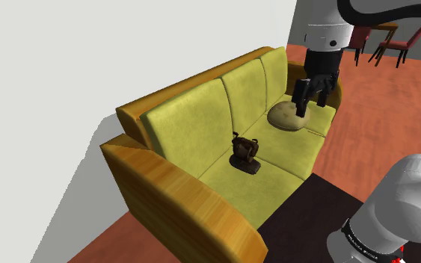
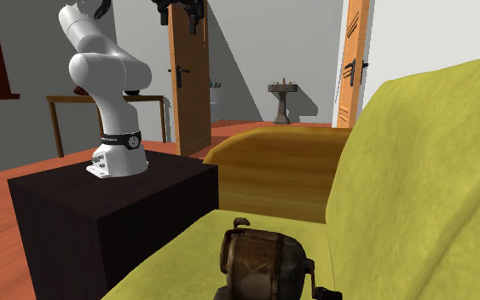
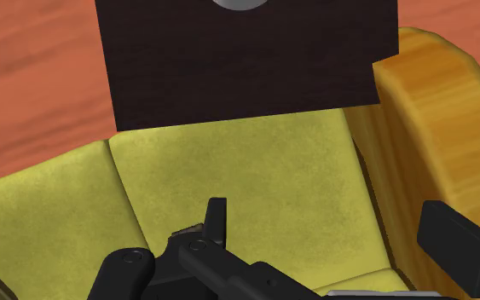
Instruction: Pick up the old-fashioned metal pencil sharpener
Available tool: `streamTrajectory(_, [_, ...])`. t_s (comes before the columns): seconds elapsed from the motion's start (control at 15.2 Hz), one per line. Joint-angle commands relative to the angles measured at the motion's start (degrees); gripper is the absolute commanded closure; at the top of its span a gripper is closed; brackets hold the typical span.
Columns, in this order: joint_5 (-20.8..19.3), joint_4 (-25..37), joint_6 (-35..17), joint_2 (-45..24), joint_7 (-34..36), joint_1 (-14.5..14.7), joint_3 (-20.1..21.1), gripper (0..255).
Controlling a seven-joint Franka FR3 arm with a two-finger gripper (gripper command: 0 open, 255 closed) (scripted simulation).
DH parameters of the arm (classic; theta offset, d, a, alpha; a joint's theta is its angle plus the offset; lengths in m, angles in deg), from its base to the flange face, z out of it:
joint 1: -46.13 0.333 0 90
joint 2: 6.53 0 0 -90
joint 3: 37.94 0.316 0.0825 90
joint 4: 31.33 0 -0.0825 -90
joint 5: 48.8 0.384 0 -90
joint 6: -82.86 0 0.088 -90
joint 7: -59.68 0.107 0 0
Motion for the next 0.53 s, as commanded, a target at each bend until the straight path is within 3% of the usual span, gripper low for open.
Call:
streamTrajectory(0.0, [0.0, 0.0, 0.0, 0.0, 0.0, 0.0, 0.0, 0])
streamTrajectory(0.46, [-2.4, -5.3, -14.3, -8.0, -2.5, -1.2, -1.8, 0])
